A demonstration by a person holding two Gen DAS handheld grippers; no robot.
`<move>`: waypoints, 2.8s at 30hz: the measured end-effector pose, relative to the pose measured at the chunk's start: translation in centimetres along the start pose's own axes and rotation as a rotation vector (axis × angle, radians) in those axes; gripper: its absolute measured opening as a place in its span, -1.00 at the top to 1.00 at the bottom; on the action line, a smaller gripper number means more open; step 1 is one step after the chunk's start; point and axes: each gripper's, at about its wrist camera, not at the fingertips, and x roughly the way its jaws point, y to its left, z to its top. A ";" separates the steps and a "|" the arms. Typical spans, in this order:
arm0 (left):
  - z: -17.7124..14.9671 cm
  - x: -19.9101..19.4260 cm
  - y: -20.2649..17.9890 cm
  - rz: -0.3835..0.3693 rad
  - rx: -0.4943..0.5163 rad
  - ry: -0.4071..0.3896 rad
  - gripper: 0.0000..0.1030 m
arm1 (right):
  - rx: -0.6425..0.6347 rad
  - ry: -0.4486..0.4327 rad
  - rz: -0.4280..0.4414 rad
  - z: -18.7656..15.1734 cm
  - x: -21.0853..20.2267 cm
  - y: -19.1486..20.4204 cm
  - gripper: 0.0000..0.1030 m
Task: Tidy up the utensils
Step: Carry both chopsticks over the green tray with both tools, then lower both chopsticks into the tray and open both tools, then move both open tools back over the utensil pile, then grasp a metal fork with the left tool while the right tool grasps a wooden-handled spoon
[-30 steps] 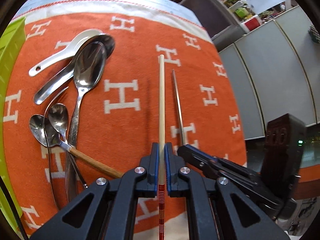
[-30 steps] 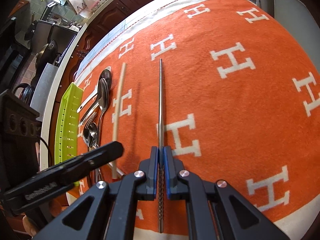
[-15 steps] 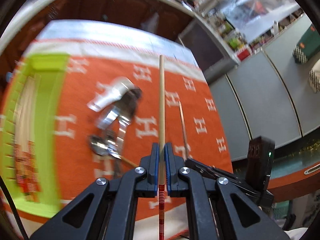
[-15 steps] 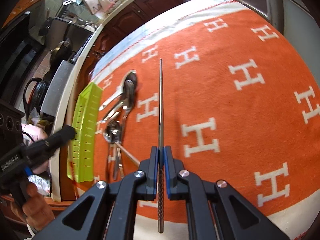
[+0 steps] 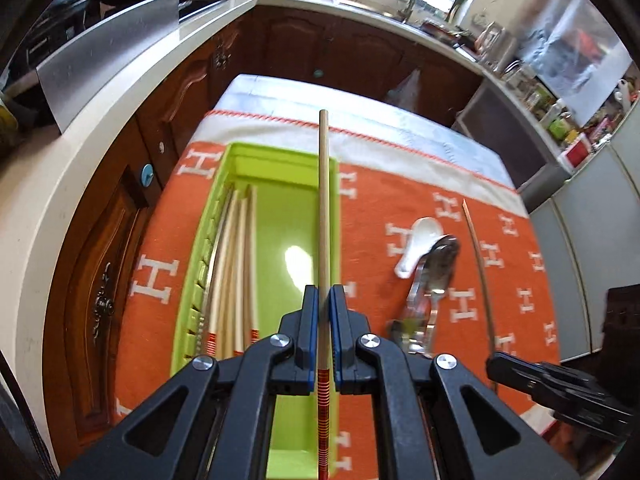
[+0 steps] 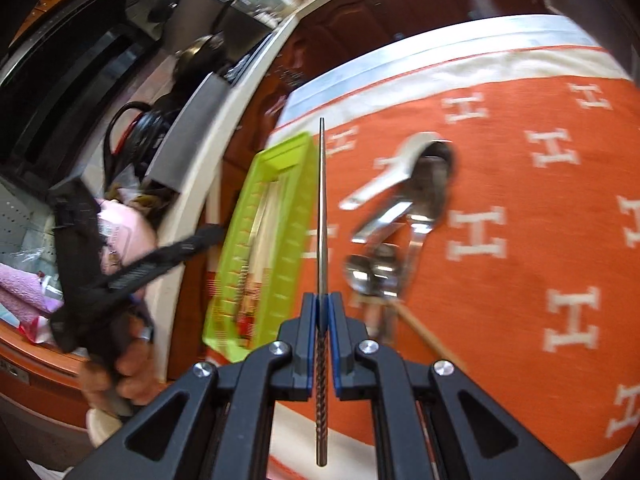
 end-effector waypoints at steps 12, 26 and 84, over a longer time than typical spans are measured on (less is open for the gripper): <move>0.2 4.1 2.9 0.129 0.008 0.066 0.87 | 0.043 0.062 0.079 2.6 7.7 4.7 0.89; -1.4 -1.2 4.9 0.210 -0.097 -0.014 0.57 | 0.080 0.127 0.016 3.5 14.5 7.4 0.81; -5.3 8.0 -10.6 -0.068 0.057 0.143 0.72 | 0.007 -0.008 -0.103 -2.4 -0.1 -8.0 0.81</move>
